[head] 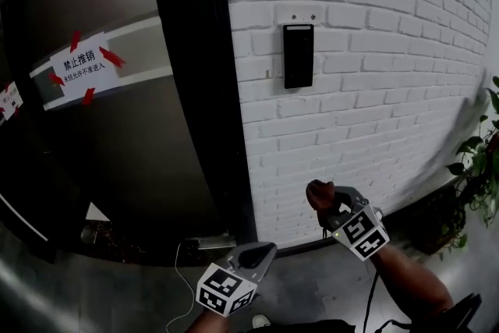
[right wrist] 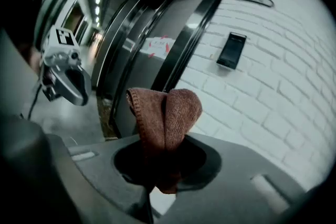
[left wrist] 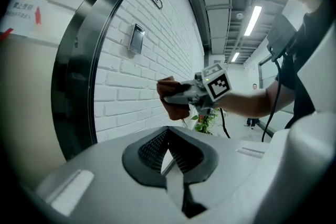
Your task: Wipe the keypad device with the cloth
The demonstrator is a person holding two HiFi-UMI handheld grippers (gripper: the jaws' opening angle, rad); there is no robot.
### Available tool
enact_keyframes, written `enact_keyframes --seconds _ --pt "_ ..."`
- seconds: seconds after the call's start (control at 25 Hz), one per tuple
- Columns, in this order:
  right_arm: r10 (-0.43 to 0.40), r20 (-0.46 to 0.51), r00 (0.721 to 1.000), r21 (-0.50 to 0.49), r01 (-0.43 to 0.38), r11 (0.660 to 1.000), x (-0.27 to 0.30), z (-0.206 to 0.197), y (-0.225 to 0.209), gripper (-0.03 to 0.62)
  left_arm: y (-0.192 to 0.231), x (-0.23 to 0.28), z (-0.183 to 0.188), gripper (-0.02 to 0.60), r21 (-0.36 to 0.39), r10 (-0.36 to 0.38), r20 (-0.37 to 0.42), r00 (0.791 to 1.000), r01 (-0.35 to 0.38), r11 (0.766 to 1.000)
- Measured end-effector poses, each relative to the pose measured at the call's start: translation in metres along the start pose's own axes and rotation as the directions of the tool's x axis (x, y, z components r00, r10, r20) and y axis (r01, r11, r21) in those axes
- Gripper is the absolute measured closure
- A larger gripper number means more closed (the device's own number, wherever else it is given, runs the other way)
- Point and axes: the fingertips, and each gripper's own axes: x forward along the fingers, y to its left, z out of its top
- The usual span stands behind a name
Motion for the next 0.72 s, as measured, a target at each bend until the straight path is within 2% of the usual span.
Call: enact_keyframes --seconds 0.16,0.32,0.44,0.6,0.72 --pt "0.095 0.079 0.992 0.191 -0.108 0.976 -0.057 -0.035 0.032 0.545 -0.028 0.0 -0.003 0.565 -0.01 0.044 0.015 0.999 -0.043 0.999" --pt "0.137 0.147 0.98 0.336 -0.18 0.925 -0.116 -0.06 0.038 0.545 -0.07 0.004 -0.003 0.565 -0.05 0.107 0.032 0.994 -0.106 0.993" --pt "0.14 0.213 0.967 0.373 -0.213 0.903 -0.159 -0.067 0.035 0.545 -0.106 0.011 -0.008 0.565 -0.067 0.152 0.033 0.988 -0.15 0.986" --pt "0.156 0.271 0.95 0.361 -0.251 0.898 -0.207 -0.083 0.043 0.545 -0.157 0.02 -0.013 0.565 -0.088 0.197 0.051 0.979 -0.192 0.977" --pt "0.197 0.309 0.931 0.397 -0.314 0.862 -0.232 -0.096 0.057 0.545 -0.188 0.02 -0.023 0.565 -0.099 0.23 0.036 0.973 -0.225 0.969"
